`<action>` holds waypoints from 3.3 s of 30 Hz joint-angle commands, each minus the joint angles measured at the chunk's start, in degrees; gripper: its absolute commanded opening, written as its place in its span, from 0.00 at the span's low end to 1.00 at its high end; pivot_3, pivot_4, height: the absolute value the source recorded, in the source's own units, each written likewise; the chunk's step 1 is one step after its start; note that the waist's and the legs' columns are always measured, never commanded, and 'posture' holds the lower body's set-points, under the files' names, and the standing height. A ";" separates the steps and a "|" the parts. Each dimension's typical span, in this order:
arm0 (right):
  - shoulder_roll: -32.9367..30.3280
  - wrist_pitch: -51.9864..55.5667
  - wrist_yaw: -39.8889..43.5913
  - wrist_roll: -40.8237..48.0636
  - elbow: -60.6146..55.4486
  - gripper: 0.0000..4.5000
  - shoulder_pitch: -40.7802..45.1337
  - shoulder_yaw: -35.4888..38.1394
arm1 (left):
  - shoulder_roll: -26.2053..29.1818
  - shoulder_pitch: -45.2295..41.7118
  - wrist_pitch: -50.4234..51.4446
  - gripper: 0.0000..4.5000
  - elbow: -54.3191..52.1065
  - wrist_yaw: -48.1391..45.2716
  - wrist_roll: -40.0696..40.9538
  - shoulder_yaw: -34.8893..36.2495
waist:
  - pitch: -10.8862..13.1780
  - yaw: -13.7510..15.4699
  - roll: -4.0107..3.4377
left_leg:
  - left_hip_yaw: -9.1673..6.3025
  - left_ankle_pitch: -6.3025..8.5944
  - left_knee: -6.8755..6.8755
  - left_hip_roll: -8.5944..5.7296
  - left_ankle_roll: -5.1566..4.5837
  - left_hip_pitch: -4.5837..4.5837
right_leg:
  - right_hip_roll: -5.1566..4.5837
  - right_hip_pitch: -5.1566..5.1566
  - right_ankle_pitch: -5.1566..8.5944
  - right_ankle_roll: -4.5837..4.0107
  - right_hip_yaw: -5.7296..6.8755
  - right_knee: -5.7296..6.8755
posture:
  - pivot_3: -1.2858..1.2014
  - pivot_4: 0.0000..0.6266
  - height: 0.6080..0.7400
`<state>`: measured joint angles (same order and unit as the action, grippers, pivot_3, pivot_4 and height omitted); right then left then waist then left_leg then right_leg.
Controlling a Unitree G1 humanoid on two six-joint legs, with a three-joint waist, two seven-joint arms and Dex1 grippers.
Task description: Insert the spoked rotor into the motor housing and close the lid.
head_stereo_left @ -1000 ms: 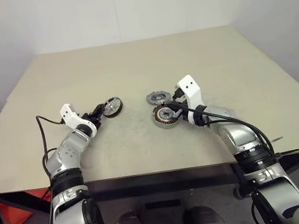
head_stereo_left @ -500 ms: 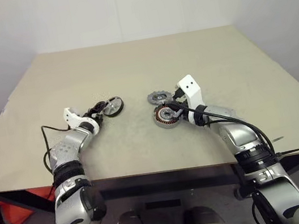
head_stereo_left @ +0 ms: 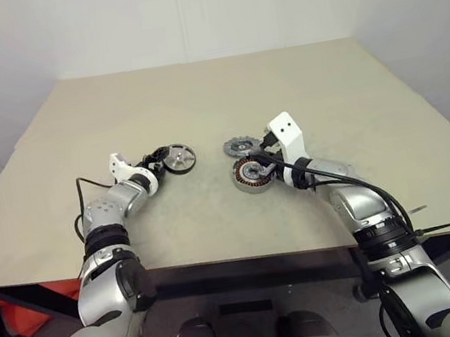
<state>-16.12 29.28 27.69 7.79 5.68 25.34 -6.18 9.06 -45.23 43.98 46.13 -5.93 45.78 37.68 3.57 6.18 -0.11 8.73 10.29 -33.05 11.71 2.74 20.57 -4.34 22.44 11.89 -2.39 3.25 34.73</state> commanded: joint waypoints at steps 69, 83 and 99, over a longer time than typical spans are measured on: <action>-6.00 8.74 -10.34 -0.96 -10.39 0.00 -2.98 10.87 | -9.14 0.57 18.24 0.09 -3.19 -16.01 0.84 -15.05 | 0.04 -0.18 0.06 | 0.02 -0.01 -0.03 -0.05 -0.01 0.36 | 0.01 0.33 -0.02 0.01 -0.01 -0.01 | 0.52 0.00 1.00; -5.47 8.09 -10.16 -1.12 -9.72 0.00 -2.34 9.99 | -8.85 0.70 16.37 0.30 -3.89 -16.87 -0.85 -14.99 | 0.03 -0.32 0.03 | 0.02 -0.01 -0.02 -0.04 -0.01 0.18 | 0.01 0.16 -0.02 0.01 0.00 -0.01 | 0.52 0.00 1.00; -4.63 6.60 -4.10 2.36 -13.22 0.00 -2.64 8.44 | -5.41 2.18 12.98 0.30 -13.79 -17.33 -1.84 -15.16 | 0.03 -0.31 0.02 | 0.02 0.00 -0.01 -0.01 -0.02 0.25 | 0.01 0.22 -0.02 0.00 0.00 -0.02 | 0.52 0.00 1.00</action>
<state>-20.78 37.36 22.42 8.72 -3.84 21.74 2.43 3.02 -43.38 58.25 35.99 -22.03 44.55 23.70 3.61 5.87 -0.09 8.74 10.30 -33.06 11.70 2.71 20.83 -4.34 22.66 11.87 -2.39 3.24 34.71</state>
